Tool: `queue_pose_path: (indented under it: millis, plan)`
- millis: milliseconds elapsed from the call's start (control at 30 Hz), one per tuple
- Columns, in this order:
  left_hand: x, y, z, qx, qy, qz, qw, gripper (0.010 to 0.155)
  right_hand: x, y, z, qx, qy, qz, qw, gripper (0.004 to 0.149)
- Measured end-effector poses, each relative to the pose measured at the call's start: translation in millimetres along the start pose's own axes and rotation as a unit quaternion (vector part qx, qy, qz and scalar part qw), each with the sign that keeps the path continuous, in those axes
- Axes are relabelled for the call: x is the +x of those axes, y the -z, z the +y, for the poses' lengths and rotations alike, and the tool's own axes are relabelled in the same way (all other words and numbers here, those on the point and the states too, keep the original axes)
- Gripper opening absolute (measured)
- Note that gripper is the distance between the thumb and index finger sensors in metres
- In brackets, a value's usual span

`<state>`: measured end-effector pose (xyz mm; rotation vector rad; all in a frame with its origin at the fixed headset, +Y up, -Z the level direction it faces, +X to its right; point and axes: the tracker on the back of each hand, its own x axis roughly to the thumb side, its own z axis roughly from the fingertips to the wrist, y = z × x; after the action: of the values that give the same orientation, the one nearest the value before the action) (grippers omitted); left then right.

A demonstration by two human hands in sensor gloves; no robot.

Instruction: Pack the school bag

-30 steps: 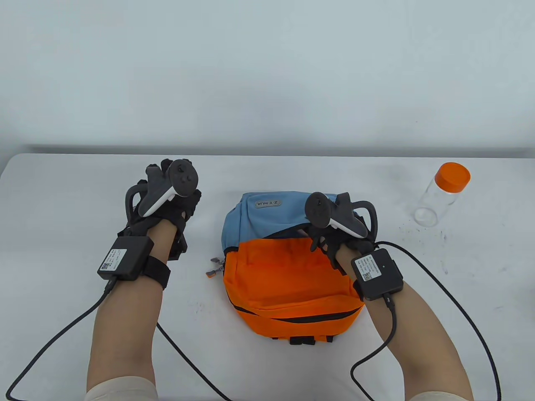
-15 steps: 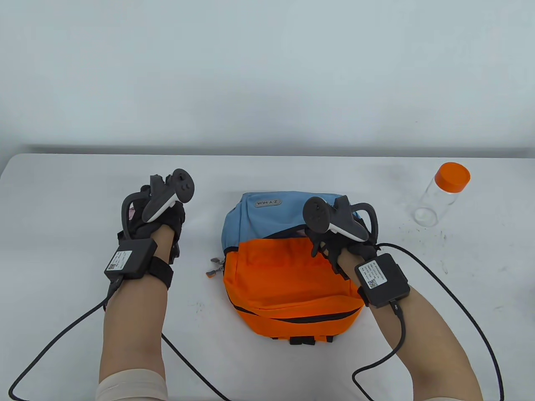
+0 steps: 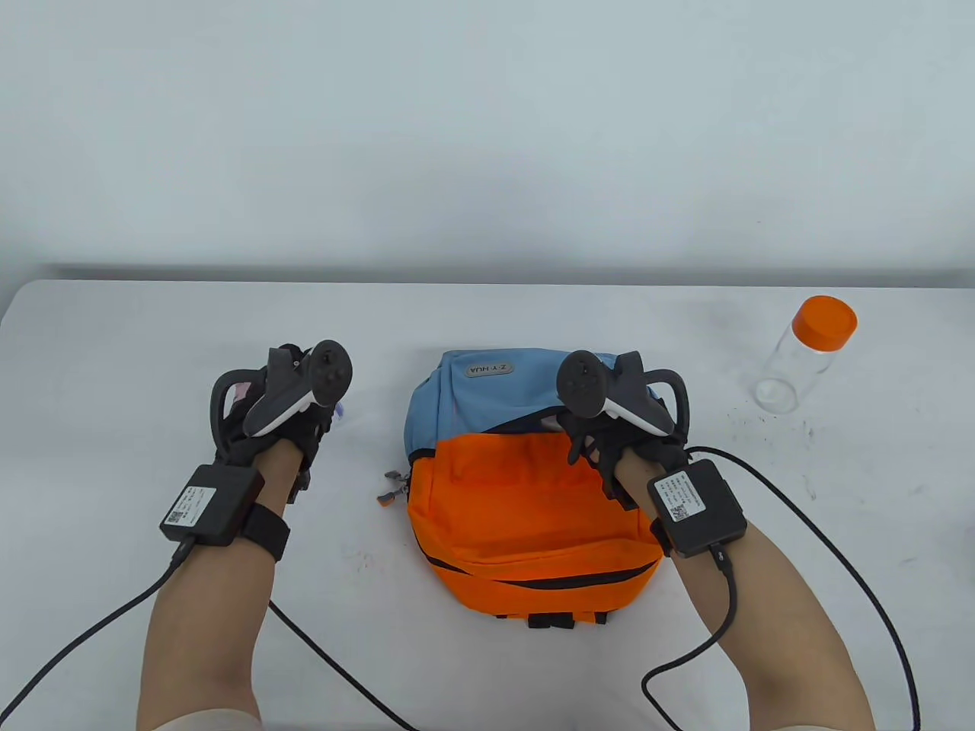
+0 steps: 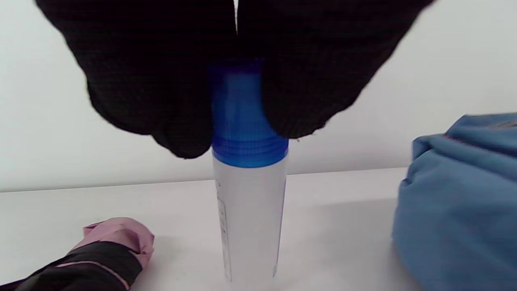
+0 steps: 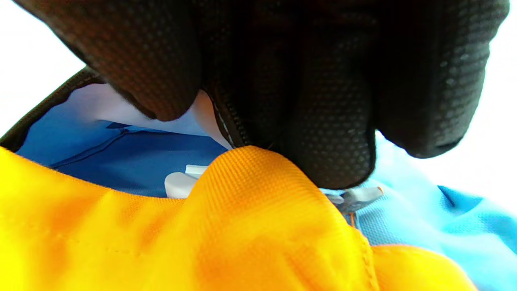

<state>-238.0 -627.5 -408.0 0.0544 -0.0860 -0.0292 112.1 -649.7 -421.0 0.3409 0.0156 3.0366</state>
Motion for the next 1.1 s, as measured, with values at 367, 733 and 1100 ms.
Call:
queue_pose_path:
  millis: [367,733,1100]
  plan:
    - [29.5,-68.0,73.4,0.098,-0.153,-0.216,0.959,0.066,-4.6,4.6,-0.6,0.008,0.018,0.010,1.000,0.054]
    - [93.6,-65.7,49.6,0.098,-0.176,-0.294,0.934,0.065,-6.1,5.7,-0.9,0.001,0.029,0.018,0.999,0.053]
    - [149.6,-32.7,7.2,0.114,-0.124,-0.268,0.949,0.062,-8.0,6.7,0.3,0.009,0.039,0.018,0.999,0.053]
